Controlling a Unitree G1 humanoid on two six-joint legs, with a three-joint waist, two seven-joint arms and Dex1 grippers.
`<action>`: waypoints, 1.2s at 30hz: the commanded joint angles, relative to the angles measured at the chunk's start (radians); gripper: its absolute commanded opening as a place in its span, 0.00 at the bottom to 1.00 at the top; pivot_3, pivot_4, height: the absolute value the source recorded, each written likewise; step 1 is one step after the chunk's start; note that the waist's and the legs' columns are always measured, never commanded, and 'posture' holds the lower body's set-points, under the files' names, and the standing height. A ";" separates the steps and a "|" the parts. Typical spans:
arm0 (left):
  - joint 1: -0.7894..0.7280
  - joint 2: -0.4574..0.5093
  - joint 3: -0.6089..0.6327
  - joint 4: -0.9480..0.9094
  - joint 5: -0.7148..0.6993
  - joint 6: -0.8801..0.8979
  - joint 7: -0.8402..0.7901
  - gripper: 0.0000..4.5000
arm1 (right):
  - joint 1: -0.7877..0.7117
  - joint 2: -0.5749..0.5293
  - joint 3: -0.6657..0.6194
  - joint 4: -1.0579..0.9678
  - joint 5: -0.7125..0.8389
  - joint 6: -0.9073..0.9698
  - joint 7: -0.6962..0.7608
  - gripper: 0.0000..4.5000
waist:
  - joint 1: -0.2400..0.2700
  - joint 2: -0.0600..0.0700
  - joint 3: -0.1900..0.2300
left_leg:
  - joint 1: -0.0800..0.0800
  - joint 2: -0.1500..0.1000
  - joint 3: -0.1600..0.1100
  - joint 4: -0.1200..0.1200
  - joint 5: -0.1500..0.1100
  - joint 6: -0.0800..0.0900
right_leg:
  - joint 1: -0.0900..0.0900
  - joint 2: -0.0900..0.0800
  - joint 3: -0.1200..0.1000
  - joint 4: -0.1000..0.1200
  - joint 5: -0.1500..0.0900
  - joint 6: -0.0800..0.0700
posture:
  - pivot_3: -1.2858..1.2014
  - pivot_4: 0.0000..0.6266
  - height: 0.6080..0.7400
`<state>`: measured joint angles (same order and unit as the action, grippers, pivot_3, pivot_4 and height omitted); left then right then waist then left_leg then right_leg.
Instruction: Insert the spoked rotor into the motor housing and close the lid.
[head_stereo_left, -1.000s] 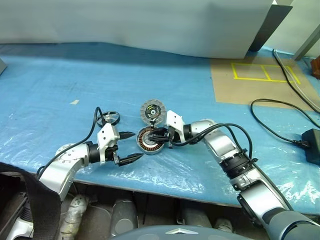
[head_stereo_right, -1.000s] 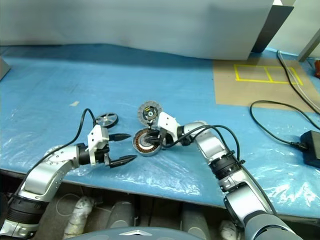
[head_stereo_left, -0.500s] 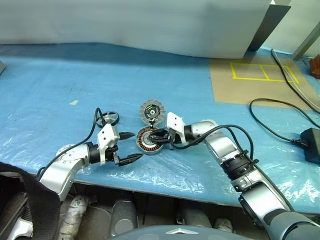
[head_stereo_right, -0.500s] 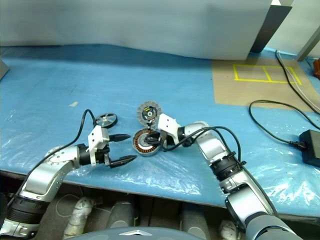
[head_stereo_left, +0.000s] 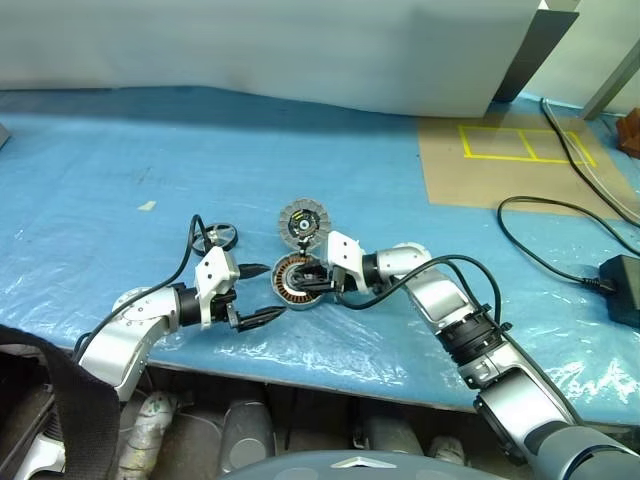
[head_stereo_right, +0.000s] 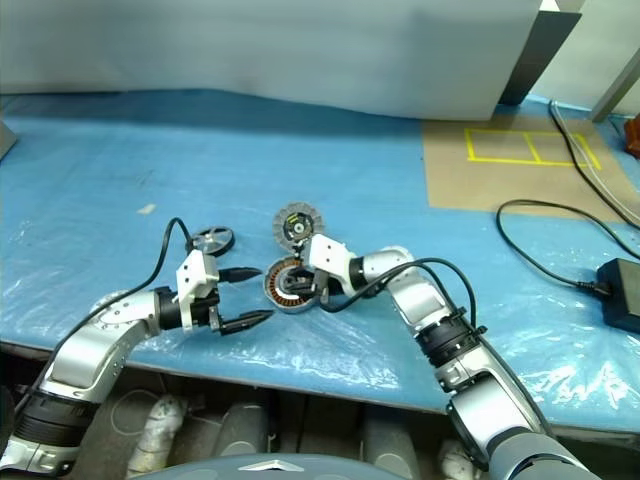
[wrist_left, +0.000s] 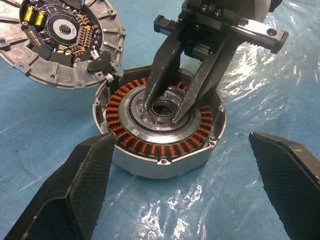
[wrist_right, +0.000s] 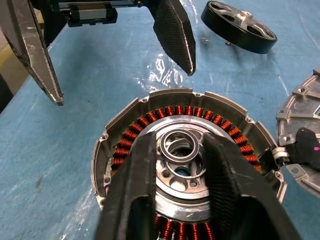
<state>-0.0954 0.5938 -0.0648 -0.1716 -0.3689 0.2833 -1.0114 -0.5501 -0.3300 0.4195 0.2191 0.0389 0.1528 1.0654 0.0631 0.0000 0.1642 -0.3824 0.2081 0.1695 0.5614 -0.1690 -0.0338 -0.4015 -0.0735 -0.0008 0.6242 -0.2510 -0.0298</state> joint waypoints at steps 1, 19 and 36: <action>-0.002 0.004 0.005 -0.014 -0.004 -0.007 -0.001 1.00 | 0.025 -0.008 0.018 0.008 -0.025 0.013 -0.006 0.59 | 0.000 0.000 0.000 | 0.000 0.000 0.000 0.000 0.000 0.000 | 0.000 0.000 0.000 0.000 0.000 0.000 | 0.52 0.24 1.00; -0.005 0.004 -0.005 -0.011 -0.006 -0.003 -0.005 1.00 | 0.008 0.004 -0.030 -0.095 0.015 0.039 -0.031 0.73 | 0.005 0.000 0.000 | -0.001 0.000 0.000 0.000 0.000 0.000 | -0.001 0.000 0.000 -0.001 0.000 0.000 | 0.52 0.24 1.00; 0.005 0.011 -0.001 -0.011 -0.006 -0.003 -0.012 1.00 | 0.005 -0.021 -0.034 -0.148 0.062 0.108 0.010 0.01 | 0.005 0.000 0.000 | -0.001 0.000 0.000 0.000 0.000 0.000 | -0.001 0.000 0.000 -0.001 0.000 0.000 | 0.52 0.24 1.00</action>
<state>-0.0845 0.5985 -0.0723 -0.1716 -0.3697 0.2872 -1.0186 -0.5321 -0.3533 0.3786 0.0773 0.1114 0.2833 1.0810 0.0677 0.0000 0.1642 -0.3835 0.2083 0.1695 0.5609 -0.1690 -0.0340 -0.4027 -0.0734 -0.0011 0.6237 -0.2510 -0.0298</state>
